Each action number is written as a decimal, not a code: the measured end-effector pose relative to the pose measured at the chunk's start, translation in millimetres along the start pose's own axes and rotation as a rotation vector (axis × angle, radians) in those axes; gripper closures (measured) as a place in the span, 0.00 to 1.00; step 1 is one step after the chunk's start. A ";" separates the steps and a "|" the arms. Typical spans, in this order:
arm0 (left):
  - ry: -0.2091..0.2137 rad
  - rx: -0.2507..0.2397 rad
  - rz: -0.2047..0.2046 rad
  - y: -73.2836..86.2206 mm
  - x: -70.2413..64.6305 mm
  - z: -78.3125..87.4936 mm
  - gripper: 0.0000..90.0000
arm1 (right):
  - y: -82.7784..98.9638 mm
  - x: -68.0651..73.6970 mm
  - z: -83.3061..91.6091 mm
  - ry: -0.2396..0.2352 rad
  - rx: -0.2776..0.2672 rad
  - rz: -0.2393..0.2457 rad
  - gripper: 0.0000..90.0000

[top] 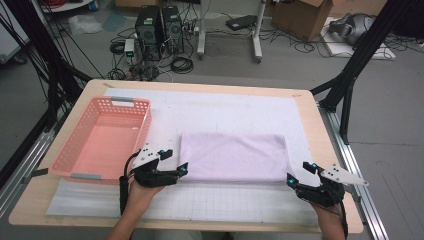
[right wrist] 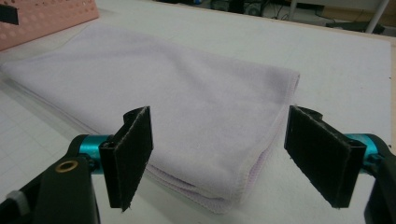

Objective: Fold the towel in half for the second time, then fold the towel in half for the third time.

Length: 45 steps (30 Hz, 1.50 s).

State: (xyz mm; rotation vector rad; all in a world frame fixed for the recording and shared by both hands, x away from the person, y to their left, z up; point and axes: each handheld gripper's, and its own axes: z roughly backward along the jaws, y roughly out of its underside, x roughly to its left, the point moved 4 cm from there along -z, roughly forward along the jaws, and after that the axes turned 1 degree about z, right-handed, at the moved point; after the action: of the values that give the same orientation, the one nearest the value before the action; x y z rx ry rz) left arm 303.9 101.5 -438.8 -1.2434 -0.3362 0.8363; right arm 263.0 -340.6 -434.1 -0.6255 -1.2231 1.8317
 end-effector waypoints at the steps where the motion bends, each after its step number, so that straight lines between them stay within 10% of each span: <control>1: -0.002 0.000 -0.001 0.2 -0.1 -0.1 0.26 | 0.2 -0.3 0.0 -0.003 0.000 -0.003 0.25; 45: -0.084 0.210 0.082 23.5 7.3 -22.1 0.39 | 9.2 11.1 -20.2 -0.067 0.094 0.027 0.24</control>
State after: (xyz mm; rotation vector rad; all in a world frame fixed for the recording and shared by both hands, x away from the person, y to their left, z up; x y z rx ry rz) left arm 314.3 93.3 -469.1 -1.0337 -0.2586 0.9713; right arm 269.2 -322.8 -450.2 -0.5347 -1.1699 1.9341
